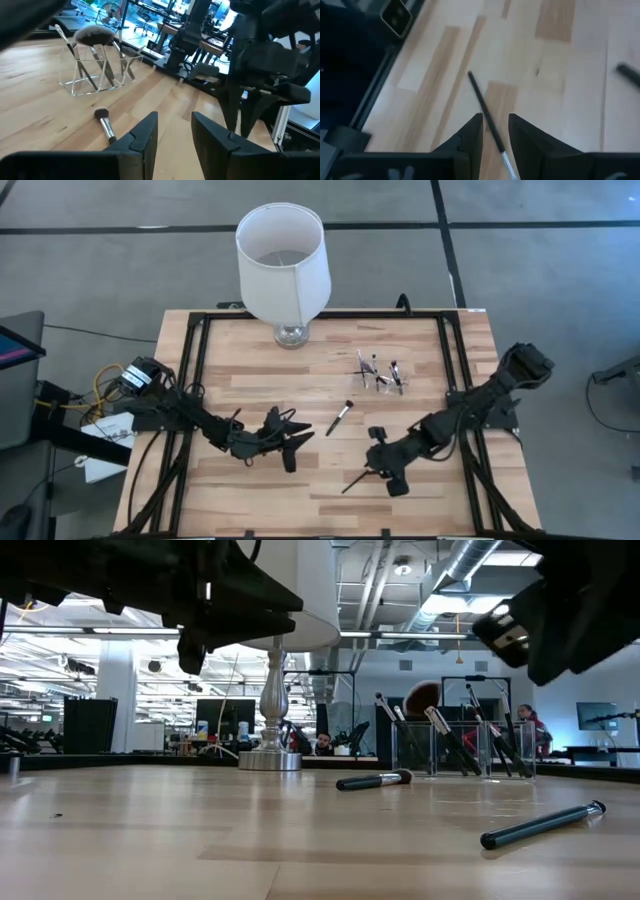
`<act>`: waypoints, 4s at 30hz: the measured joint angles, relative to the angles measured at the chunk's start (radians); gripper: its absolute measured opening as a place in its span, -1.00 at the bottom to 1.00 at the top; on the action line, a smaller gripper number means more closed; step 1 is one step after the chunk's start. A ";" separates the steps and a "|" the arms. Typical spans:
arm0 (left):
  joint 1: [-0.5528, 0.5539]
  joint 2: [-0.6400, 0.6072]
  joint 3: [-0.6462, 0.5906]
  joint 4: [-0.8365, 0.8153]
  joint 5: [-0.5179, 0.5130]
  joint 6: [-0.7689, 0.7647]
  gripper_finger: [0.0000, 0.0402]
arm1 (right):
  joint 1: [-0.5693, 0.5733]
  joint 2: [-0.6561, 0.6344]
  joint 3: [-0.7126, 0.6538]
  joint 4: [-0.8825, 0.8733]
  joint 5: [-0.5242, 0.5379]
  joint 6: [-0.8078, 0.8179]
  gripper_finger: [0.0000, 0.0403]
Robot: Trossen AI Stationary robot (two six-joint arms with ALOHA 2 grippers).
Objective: Pick & Place Makeup Supplies
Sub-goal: Put the black makeup brush into the transparent organizer
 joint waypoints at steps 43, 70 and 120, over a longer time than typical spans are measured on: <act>0.000 -0.003 -0.001 0.006 0.053 0.021 -0.42 | 0.158 -0.170 -0.133 0.105 0.287 -0.248 -0.39; 0.081 -0.011 -0.001 0.034 0.053 0.019 -0.42 | -0.024 0.665 -0.435 1.550 -0.035 -0.278 -0.49; 0.163 0.322 0.341 -0.265 0.576 -0.029 -0.07 | -0.153 0.046 -0.279 0.494 0.105 -0.249 -0.45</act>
